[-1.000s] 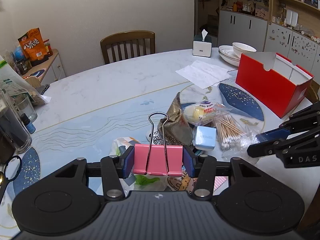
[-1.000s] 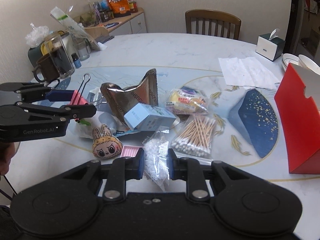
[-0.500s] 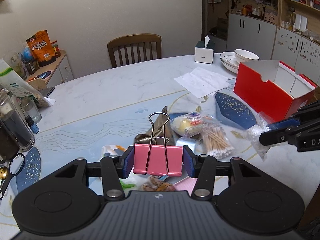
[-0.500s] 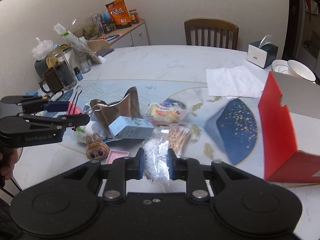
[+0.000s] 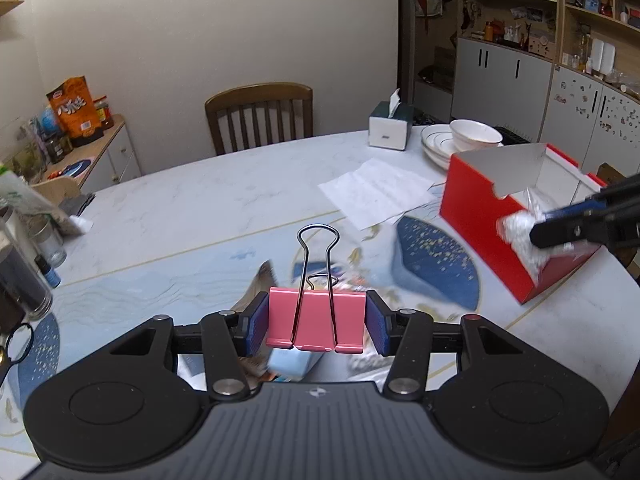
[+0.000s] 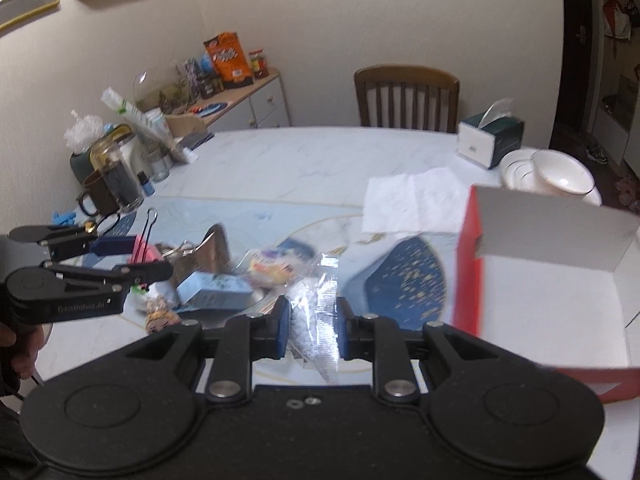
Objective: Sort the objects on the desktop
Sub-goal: 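Carry the pink clip and the clear bag over the red-and-white box with both tools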
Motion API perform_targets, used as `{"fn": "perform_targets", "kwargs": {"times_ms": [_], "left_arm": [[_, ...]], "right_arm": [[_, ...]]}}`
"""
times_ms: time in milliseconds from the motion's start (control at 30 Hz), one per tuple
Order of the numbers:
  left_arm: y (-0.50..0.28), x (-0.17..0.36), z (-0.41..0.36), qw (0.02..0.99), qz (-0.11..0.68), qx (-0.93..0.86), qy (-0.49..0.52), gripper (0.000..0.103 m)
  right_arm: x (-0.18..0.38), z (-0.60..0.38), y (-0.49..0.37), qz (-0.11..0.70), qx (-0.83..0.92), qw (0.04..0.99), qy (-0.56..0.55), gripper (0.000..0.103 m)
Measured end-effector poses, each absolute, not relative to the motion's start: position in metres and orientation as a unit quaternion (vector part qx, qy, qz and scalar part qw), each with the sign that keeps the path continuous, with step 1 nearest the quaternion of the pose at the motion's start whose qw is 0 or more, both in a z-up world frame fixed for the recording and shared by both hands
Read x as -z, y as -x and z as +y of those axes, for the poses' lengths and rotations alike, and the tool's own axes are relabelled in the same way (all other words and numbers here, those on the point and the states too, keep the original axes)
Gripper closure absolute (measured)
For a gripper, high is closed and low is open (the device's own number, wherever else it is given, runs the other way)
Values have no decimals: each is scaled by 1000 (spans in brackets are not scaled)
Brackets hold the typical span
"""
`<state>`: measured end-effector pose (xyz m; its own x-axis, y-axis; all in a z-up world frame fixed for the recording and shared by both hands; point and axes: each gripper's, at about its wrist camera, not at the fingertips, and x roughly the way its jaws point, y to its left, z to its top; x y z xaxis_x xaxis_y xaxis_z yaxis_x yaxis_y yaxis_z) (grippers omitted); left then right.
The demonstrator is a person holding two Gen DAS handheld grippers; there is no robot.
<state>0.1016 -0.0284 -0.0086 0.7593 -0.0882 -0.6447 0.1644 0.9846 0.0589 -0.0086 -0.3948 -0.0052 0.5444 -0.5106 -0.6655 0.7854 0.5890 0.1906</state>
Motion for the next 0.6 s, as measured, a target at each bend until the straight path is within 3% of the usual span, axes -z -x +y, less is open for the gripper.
{"fn": "perform_targets", "kwargs": {"times_ms": [600], "left_arm": [[-141,-10,-127,934,326,116,-87,54]], "right_arm": [[-7,-445,109,257,450,820,-243,82]]}}
